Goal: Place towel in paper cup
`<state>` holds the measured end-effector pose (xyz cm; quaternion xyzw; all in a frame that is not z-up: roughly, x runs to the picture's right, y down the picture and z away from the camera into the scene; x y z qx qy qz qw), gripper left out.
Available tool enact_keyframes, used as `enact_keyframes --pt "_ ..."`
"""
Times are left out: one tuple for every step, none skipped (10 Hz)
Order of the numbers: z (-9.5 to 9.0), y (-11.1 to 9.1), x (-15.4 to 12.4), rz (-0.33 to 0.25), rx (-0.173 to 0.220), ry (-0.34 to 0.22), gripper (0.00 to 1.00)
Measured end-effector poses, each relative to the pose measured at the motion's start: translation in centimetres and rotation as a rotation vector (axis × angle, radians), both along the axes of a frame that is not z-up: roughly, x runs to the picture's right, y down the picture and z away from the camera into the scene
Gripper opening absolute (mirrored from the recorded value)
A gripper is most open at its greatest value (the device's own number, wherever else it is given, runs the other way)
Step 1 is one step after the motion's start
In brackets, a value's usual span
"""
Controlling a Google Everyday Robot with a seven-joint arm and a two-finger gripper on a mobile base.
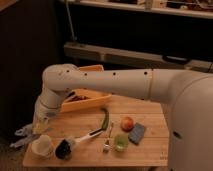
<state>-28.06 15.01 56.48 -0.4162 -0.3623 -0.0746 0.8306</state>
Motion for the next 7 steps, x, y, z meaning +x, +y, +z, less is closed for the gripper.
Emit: enact_keyframes --pt "0.0 0.0 -0.3 0.004 0.003 -0.001 0.00" --pt "0.0 0.2 -0.6 0.007 0.005 -0.003 0.00" --pt "0.0 0.5 -0.8 0.005 0.006 -0.003 0.00" --pt "0.1 1.0 -1.0 -0.001 0.007 -0.003 0.00" --pt "0.2 1.5 -1.2 -0.007 0.009 -0.002 0.00" --pt "0.6 2.1 -1.3 -0.012 0.016 0.003 0.00" --pt "0.9 2.3 -1.5 -0.014 0.020 0.008 0.00"
